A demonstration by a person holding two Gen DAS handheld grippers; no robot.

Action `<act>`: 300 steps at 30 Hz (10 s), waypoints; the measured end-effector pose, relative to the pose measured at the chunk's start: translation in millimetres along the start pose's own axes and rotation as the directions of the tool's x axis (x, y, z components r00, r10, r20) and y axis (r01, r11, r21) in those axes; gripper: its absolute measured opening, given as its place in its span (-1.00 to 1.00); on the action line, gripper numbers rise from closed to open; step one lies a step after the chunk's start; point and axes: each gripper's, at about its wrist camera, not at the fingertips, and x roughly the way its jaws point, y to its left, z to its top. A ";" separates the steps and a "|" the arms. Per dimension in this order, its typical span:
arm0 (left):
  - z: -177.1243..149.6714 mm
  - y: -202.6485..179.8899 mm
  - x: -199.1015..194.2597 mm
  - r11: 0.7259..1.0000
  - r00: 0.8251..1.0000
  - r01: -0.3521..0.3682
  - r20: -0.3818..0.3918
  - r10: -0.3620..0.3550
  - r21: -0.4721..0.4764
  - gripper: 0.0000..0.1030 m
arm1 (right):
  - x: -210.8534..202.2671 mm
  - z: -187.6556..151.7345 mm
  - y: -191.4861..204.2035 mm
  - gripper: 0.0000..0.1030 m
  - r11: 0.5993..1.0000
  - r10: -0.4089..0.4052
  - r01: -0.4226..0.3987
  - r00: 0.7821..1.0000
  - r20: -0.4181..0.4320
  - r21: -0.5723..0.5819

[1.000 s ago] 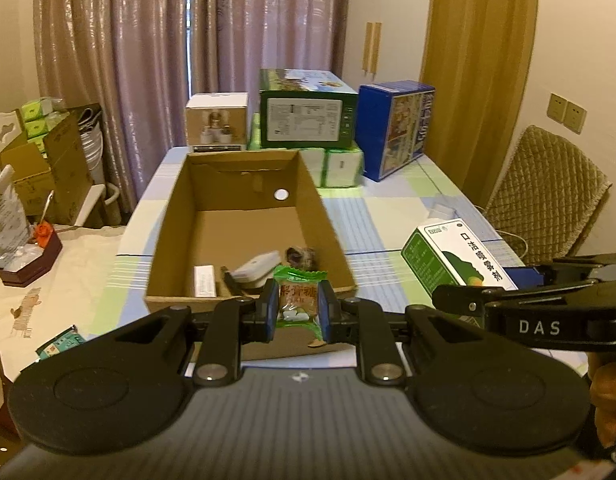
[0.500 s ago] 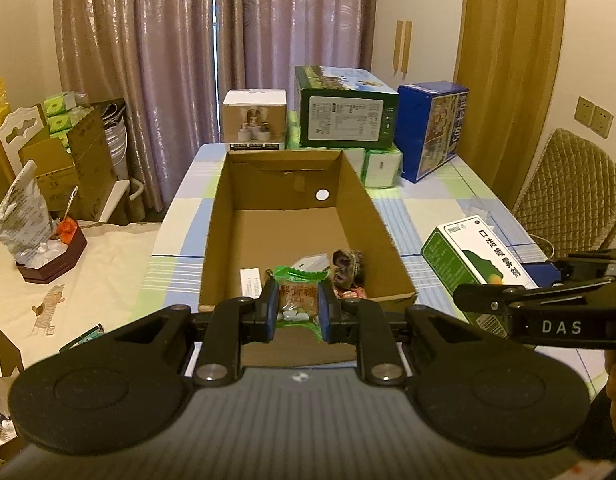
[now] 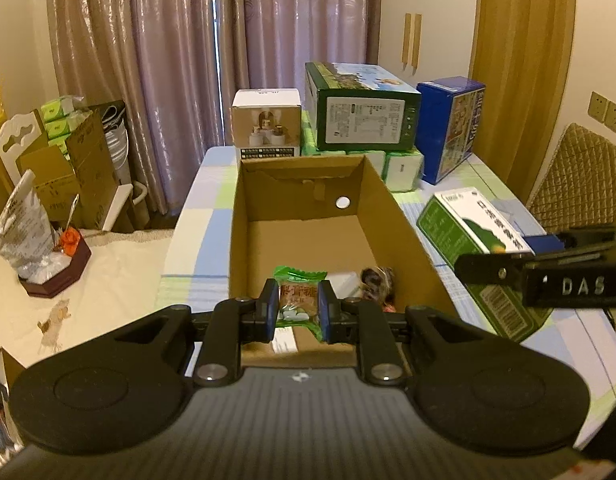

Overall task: Organize objects
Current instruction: 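Drop the candy from the left gripper while the right lowers the spray box into the box, then move both grippers away from the box toward the white cloth and clear container, then grasp the white cloth with the left gripper while the right grasps the clear container, then carry the white cloth and clear container over the cardboard box with both grippers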

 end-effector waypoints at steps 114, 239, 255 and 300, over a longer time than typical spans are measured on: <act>-23.6 -224.6 -6.7 0.951 0.957 0.286 0.007 -0.288 0.115 0.97 | -200.2 -113.0 -199.2 0.96 0.864 -0.398 0.346 0.914 0.077 0.365; -83.1 -209.1 -12.9 0.973 0.966 0.229 -0.126 -0.225 0.020 -0.51 | -146.8 -155.4 -143.7 0.04 0.929 -0.328 0.332 0.943 -0.048 0.166; -82.5 -196.5 -34.4 0.975 0.971 0.221 -0.100 -0.217 0.029 -0.51 | -154.5 -143.7 -122.4 0.04 0.940 -0.315 0.313 0.949 -0.011 0.135; -75.9 -70.5 -58.9 0.998 0.998 0.008 -0.068 -0.012 -0.070 -0.51 | -77.8 -110.1 -30.3 0.04 0.990 -0.136 0.136 0.990 -0.018 -0.023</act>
